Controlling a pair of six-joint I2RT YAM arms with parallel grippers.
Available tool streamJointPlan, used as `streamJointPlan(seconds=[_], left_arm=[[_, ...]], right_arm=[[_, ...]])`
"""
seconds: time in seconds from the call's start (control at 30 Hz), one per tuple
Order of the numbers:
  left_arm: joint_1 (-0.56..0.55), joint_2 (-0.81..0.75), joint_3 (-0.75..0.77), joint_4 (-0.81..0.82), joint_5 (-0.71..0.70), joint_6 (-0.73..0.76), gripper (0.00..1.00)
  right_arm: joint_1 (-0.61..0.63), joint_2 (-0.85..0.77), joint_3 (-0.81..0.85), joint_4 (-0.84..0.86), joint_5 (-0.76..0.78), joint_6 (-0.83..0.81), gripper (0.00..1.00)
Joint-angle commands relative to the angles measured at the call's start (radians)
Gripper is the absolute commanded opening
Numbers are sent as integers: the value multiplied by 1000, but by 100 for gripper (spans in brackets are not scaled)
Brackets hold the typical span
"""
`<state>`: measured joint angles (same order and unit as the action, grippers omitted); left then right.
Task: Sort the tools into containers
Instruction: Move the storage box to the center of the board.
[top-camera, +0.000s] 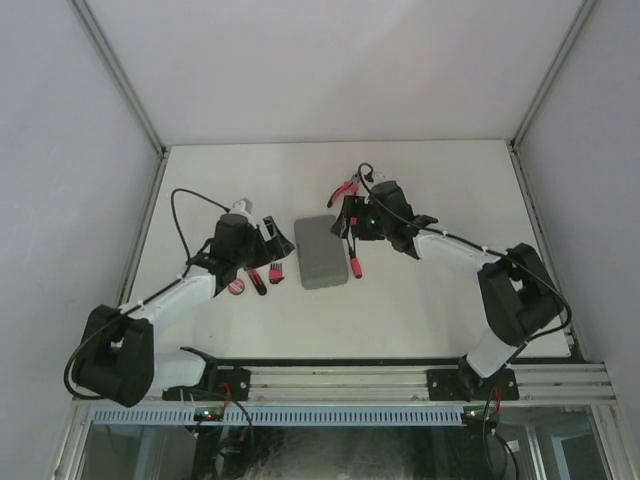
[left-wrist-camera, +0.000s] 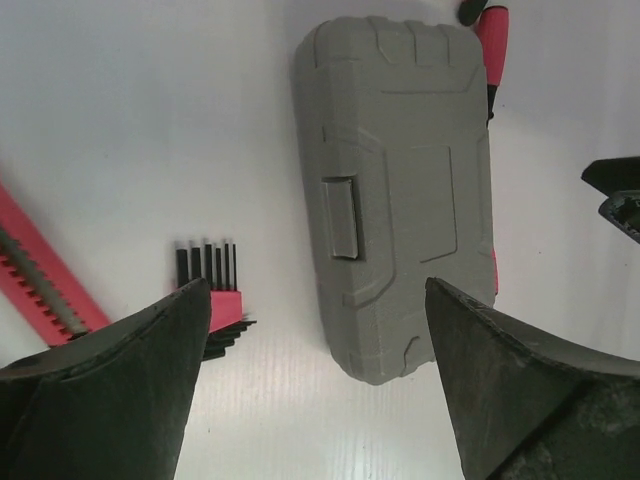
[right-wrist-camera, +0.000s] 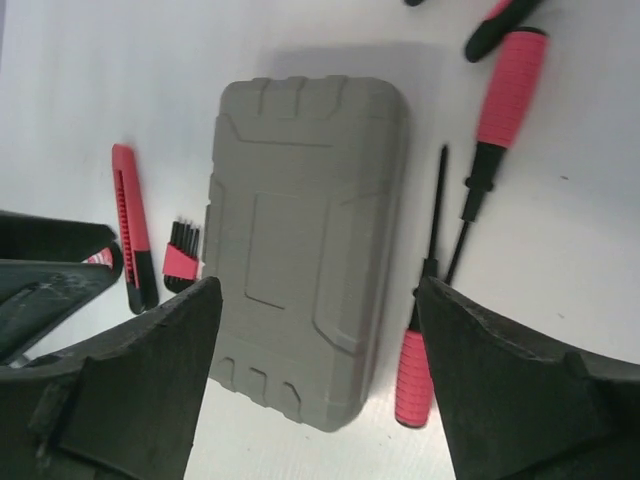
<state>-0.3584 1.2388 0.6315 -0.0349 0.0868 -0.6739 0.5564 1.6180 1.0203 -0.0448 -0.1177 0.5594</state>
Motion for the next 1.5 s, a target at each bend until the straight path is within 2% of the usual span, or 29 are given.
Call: streamJointPlan(seconds=[0.0,0.37,0.63,0.83,1.13,1.47], left_arm=[[-12,70,85,80,20,-3,90],[-23,232,141,182,107,-3,79],[-51,314,167,199,129,-3,74],[-76,352,179,207,160,-3,66],[-120,359,136,220,187,32,60],[-275,331,89,230,173,8,59]], right_arm=[[-17,76,79,39,-154,-24,77],[-46,223,165,-10,-269,-28,60],[-51,267,172,-42,-291,-26,56],[-49,279,170,-72,-313,-32,51],[-38,215,84,-74,-282,-20,45],[-26,55,-132,-43,-215,21,45]])
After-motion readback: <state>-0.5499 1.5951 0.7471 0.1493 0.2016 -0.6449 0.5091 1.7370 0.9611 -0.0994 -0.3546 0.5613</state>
